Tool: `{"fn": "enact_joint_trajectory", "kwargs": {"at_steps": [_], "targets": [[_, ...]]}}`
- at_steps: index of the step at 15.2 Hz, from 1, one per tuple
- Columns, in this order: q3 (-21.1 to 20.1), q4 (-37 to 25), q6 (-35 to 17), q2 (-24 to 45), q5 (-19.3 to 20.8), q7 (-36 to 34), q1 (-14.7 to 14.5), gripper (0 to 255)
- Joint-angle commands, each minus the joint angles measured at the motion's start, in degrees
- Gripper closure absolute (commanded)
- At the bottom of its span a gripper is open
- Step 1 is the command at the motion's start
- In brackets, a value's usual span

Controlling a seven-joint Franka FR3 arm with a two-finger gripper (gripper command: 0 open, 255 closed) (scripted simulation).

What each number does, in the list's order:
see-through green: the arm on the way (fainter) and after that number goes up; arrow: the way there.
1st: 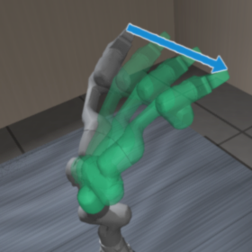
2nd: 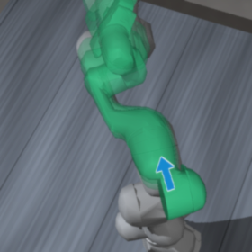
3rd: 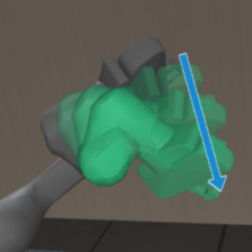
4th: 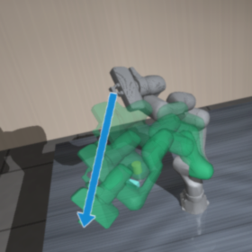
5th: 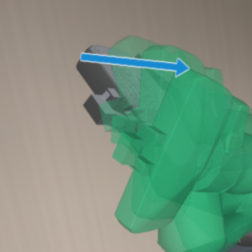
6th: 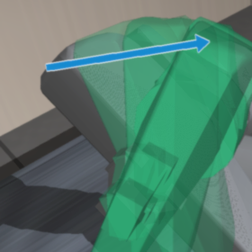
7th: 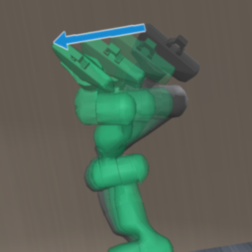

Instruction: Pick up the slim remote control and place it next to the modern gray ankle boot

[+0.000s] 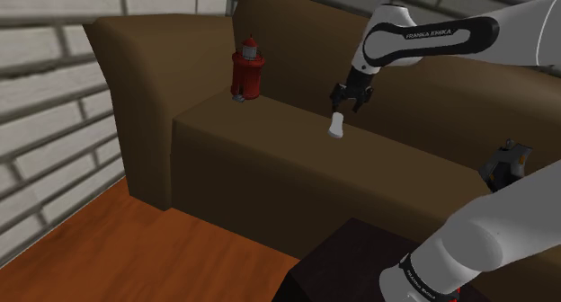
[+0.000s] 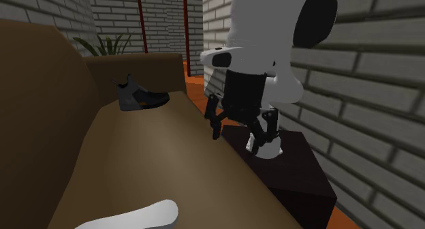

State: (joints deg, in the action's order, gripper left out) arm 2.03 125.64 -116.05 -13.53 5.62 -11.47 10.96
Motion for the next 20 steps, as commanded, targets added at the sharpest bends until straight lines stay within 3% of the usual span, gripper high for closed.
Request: {"fn": "enact_joint_trajectory", "kwargs": {"at_steps": [1,10,20], "targets": [[0.8,-2.5,-1.4,3.8,-0.2,-1.4,0.9,0],[4.7,-14.6,-5.8,20.5,-2.6,-5.7,4.8,0],[7.9,-30.4,-6.7,37.7,-7.8,-9.1,10.1,0]]}}
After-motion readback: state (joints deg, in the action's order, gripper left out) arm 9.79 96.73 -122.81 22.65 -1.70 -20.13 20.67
